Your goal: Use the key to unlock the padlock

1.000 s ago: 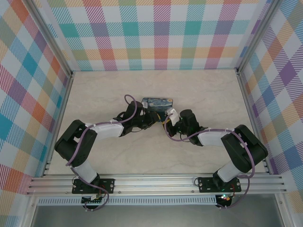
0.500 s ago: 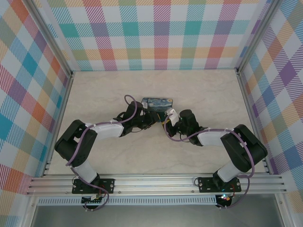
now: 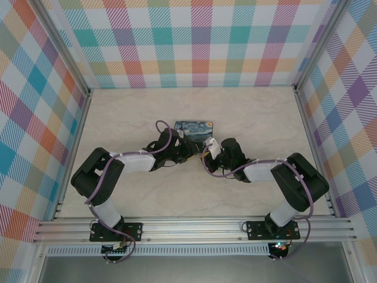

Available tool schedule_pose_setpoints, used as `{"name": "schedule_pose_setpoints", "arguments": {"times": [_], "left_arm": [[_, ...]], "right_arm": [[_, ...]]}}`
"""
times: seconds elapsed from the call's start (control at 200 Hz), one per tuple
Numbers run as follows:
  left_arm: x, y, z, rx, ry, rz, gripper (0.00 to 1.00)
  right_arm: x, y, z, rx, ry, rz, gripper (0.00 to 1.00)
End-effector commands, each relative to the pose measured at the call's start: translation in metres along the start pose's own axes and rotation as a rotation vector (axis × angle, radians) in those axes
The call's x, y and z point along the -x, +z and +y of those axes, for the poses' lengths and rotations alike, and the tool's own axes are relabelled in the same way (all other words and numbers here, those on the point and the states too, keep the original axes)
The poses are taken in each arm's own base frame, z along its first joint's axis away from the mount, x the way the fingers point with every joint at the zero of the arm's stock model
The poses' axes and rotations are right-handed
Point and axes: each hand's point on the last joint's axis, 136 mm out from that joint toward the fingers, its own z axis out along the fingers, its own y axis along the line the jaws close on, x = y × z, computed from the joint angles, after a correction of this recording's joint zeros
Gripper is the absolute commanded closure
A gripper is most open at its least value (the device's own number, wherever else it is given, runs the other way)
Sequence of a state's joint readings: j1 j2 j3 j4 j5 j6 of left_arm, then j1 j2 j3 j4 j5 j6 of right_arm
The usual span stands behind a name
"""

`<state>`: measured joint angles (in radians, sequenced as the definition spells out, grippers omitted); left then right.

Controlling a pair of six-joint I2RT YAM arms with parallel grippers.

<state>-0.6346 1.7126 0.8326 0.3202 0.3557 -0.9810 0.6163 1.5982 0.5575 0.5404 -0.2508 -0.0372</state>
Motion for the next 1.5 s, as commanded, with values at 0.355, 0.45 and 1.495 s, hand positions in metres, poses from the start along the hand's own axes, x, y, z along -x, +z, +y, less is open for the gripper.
{"name": "schedule_pose_setpoints", "arguments": {"times": [0.355,0.45,1.495], "left_arm": [[-0.009,0.017,0.003,-0.013,-0.010,0.026,0.76],[-0.009,0.016,0.002,-0.014,-0.009,0.022,0.78],[-0.018,0.029,0.002,0.012,-0.006,0.017,0.78]], "right_arm": [[0.015,0.010,0.006,0.027,-0.006,-0.045,1.00],[0.014,0.010,0.005,0.022,-0.006,-0.043,1.00],[0.017,0.012,-0.012,-0.097,0.031,-0.023,1.00]]}}
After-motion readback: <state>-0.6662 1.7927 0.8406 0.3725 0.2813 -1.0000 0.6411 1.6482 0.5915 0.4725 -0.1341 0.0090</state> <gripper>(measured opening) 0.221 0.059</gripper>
